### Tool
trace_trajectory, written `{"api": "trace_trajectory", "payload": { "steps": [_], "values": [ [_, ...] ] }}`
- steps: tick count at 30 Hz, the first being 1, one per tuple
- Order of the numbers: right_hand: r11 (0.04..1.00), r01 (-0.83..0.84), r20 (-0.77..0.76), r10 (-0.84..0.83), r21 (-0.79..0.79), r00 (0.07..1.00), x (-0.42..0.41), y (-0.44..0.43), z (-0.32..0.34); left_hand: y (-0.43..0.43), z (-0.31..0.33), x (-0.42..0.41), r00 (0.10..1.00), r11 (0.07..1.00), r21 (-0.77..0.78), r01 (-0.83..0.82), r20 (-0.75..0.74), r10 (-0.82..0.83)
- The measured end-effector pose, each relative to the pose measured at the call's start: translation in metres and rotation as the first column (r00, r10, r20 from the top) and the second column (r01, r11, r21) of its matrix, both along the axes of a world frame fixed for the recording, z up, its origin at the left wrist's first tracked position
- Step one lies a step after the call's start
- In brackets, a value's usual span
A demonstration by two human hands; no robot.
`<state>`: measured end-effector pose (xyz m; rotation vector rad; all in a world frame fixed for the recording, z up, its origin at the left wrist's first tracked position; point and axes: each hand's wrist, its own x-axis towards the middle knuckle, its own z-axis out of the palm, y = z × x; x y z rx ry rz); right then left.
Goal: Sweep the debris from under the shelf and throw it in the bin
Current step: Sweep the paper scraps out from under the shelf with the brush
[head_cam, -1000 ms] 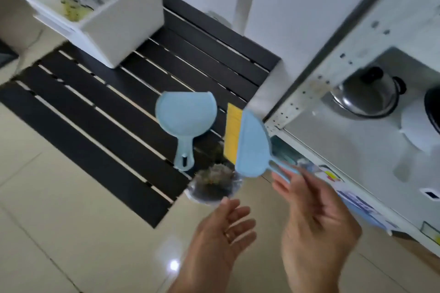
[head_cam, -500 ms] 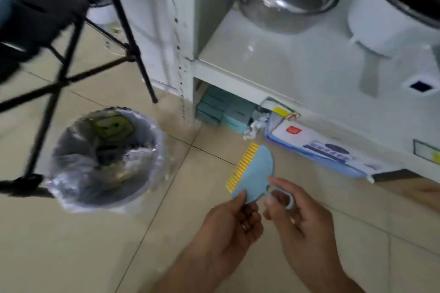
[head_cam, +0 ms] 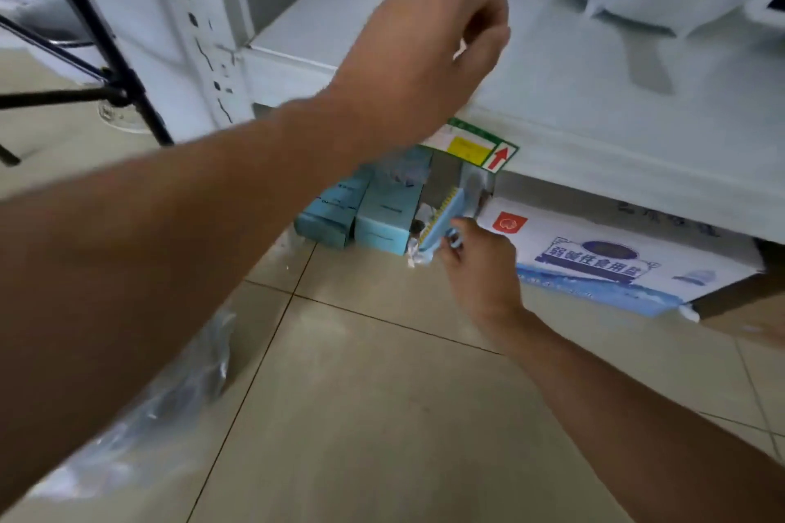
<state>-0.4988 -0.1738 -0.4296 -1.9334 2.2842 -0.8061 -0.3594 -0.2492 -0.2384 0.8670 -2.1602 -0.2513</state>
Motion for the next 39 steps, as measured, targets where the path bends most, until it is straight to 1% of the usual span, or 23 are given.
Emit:
{"api": "trace_trajectory", "payload": {
  "steps": [2, 3, 4, 6, 8, 10, 11, 16, 18, 20, 22, 24, 29, 32, 35, 36, 37, 39],
  "values": [
    [1.0, 0.016, -0.153, -0.017, -0.012, 0.988, 0.008, -0.026, -0.008, -0.025, 0.0, -0.009, 0.981, 0.999, 0.015, 0.029, 0.189, -0.031],
    [0.999, 0.051, -0.2, -0.053, -0.011, 0.978, 0.011, -0.037, -0.009, -0.035, -0.004, -0.012, 0.968, 0.998, 0.053, 0.04, 0.246, -0.052],
    [0.996, 0.094, -0.223, -0.09, 0.006, 0.971, 0.015, -0.048, -0.009, -0.042, -0.008, -0.013, 0.961, 0.995, 0.09, 0.051, 0.266, -0.074],
    [0.984, 0.173, -0.206, -0.159, 0.049, 0.965, 0.02, -0.067, -0.009, -0.048, -0.013, -0.013, 0.966, 0.989, 0.133, 0.071, 0.238, -0.102],
    [0.972, 0.235, -0.156, -0.227, 0.032, 0.961, 0.022, -0.083, -0.011, -0.048, -0.015, -0.013, 0.969, 0.985, 0.144, 0.091, 0.215, -0.121],
    [0.961, 0.275, -0.143, -0.271, 0.01, 0.952, 0.024, -0.097, -0.017, -0.049, -0.016, -0.012, 0.97, 0.982, 0.15, 0.112, 0.197, -0.141],
    [0.958, 0.285, -0.147, -0.279, 0.027, 0.949, 0.025, -0.103, -0.02, -0.049, -0.017, -0.011, 0.97, 0.98, 0.156, 0.124, 0.188, -0.152],
    [0.945, 0.287, -0.144, -0.265, 0.16, 0.953, 0.019, -0.112, -0.03, -0.052, -0.019, -0.013, 0.969, 0.973, 0.169, 0.156, 0.166, -0.184],
    [0.936, 0.258, -0.16, -0.224, 0.238, 0.961, 0.017, -0.1, -0.034, -0.052, -0.019, -0.013, 0.967, 0.971, 0.182, 0.156, 0.17, -0.188],
    [0.936, 0.223, -0.184, -0.176, 0.274, 0.967, 0.013, -0.076, -0.034, -0.053, -0.021, -0.014, 0.964, 0.971, 0.173, 0.167, 0.178, -0.198],
    [0.953, 0.187, -0.219, -0.135, 0.237, 0.966, 0.005, -0.049, -0.027, -0.054, -0.022, -0.014, 0.963, 0.971, 0.165, 0.175, 0.178, -0.204],
    [0.964, 0.178, -0.214, -0.135, 0.199, 0.968, -0.004, -0.036, -0.018, -0.053, -0.022, -0.015, 0.965, 0.972, 0.162, 0.168, 0.173, -0.195],
    [0.961, 0.232, -0.258, -0.189, 0.148, 0.947, 0.005, -0.074, -0.017, -0.05, -0.024, -0.016, 0.968, 0.975, 0.155, 0.158, 0.172, -0.184],
    [0.943, 0.289, -0.22, -0.251, 0.165, 0.943, 0.018, -0.099, -0.026, -0.049, -0.023, -0.015, 0.966, 0.974, 0.161, 0.157, 0.18, -0.186],
    [0.911, 0.395, -0.131, -0.379, 0.123, 0.916, 0.027, -0.118, -0.034, -0.05, -0.023, -0.016, 0.966, 0.973, 0.168, 0.156, 0.181, -0.186],
    [0.903, 0.412, -0.102, -0.401, 0.124, 0.91, 0.028, -0.121, -0.036, -0.05, -0.023, -0.016, 0.966, 0.973, 0.167, 0.157, 0.18, -0.186],
    [0.905, 0.397, -0.087, -0.388, 0.154, 0.918, 0.027, -0.123, -0.038, -0.051, -0.024, -0.016, 0.966, 0.973, 0.169, 0.156, 0.18, -0.186],
    [0.918, 0.306, -0.115, -0.285, 0.254, 0.952, 0.022, -0.114, -0.035, -0.051, -0.025, -0.015, 0.964, 0.972, 0.171, 0.16, 0.185, -0.191]
  ]
}}
